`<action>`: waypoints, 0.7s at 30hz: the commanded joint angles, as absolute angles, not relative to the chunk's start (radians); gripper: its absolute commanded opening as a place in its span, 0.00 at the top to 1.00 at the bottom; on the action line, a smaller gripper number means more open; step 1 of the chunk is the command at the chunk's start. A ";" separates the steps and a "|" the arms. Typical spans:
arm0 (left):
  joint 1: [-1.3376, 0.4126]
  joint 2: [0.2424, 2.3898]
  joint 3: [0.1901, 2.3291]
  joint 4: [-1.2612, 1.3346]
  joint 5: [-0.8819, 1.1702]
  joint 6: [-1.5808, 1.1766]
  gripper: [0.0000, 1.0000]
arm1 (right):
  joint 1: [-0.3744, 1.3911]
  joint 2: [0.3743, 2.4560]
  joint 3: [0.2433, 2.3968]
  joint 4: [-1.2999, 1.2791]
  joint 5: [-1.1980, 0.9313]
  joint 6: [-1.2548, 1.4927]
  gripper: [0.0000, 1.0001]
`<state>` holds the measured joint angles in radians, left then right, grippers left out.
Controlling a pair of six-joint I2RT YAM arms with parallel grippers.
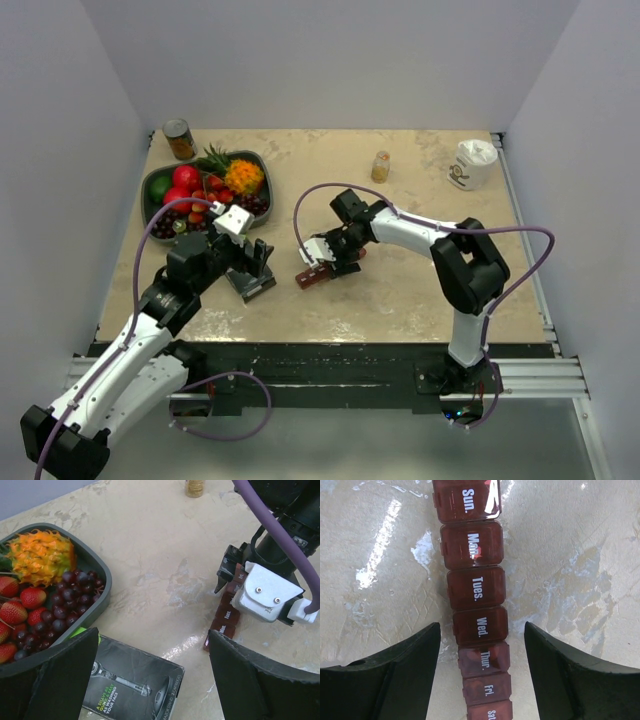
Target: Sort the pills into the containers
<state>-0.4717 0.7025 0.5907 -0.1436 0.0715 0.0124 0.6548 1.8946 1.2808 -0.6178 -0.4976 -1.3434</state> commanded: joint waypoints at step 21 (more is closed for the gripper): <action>-0.469 0.647 0.457 0.038 0.395 0.130 0.05 | 0.647 1.827 1.223 -0.591 -0.517 -1.233 0.66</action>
